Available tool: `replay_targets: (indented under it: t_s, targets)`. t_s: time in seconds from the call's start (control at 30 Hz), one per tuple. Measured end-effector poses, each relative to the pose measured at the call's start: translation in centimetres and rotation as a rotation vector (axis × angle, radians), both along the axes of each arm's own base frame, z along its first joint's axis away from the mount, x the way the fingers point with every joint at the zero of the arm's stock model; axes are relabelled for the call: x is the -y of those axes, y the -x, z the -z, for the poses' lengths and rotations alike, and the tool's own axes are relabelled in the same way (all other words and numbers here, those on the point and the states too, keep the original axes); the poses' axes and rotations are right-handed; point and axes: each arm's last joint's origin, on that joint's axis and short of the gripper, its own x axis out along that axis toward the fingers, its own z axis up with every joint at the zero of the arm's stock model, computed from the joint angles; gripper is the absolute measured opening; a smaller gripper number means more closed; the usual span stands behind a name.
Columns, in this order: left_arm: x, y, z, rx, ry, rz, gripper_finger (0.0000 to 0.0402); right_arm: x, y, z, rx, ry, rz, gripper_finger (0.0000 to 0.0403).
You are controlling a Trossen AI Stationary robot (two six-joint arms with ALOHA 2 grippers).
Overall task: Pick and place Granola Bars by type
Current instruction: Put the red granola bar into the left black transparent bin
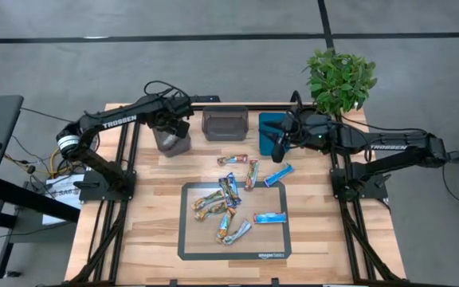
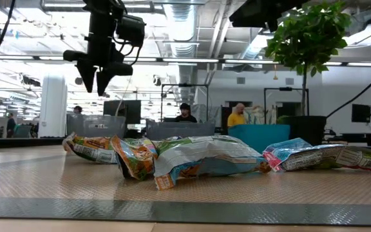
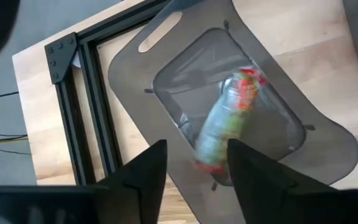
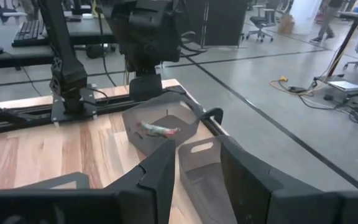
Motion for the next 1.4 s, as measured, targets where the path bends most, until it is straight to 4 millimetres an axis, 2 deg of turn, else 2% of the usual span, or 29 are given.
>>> replay_targets:
  t_s: [0.17, 0.27, 0.43, 0.57, 0.67, 0.8, 0.97, 1.2, 1.4]
  targets:
    - [0.0, -0.2, 0.0, 0.006, -0.005, 0.031, 0.0189, 0.0, 0.0, 0.1, -0.008, -0.001, 0.0, 0.0122]
    - [0.2, -1.4, -0.1, 0.094, -0.001, 0.121, 0.0191, 0.0, 0.3, 0.2, -0.031, -0.004, -0.001, 0.0122]
    - [2.0, -4.8, -0.5, 0.321, 0.069, 0.464, 0.0186, -0.2, 1.0, 0.1, -0.059, -0.015, -0.032, 0.0122]
    - [4.5, -7.4, -1.3, 0.42, 0.006, 0.765, 0.0185, -0.4, 1.5, 0.4, -0.105, -0.031, -0.067, 0.0122]
    - [6.0, -9.0, -1.3, 0.447, -0.05, 0.913, 0.0185, -0.5, 1.7, 0.8, -0.148, -0.045, -0.091, 0.0122]
    - [6.5, -11.0, 0.7, 0.453, -0.007, 1.013, 0.0185, -1.0, 1.6, 1.1, -0.179, -0.059, -0.16, 0.0122]
    - [6.3, -13.2, 3.9, 0.425, 0.058, 1.038, 0.0185, -1.8, 1.6, 1.4, -0.202, -0.065, -0.211, 0.0122]
    - [5.5, -16.5, 7.0, 0.333, 0.076, 1.097, 0.0185, -2.3, 1.6, 1.4, -0.204, -0.069, -0.226, 0.0122]
    - [4.8, -18.4, 8.7, 0.27, 0.091, 1.133, 0.0184, -2.5, 1.6, 1.4, -0.203, -0.069, -0.238, 0.0122]
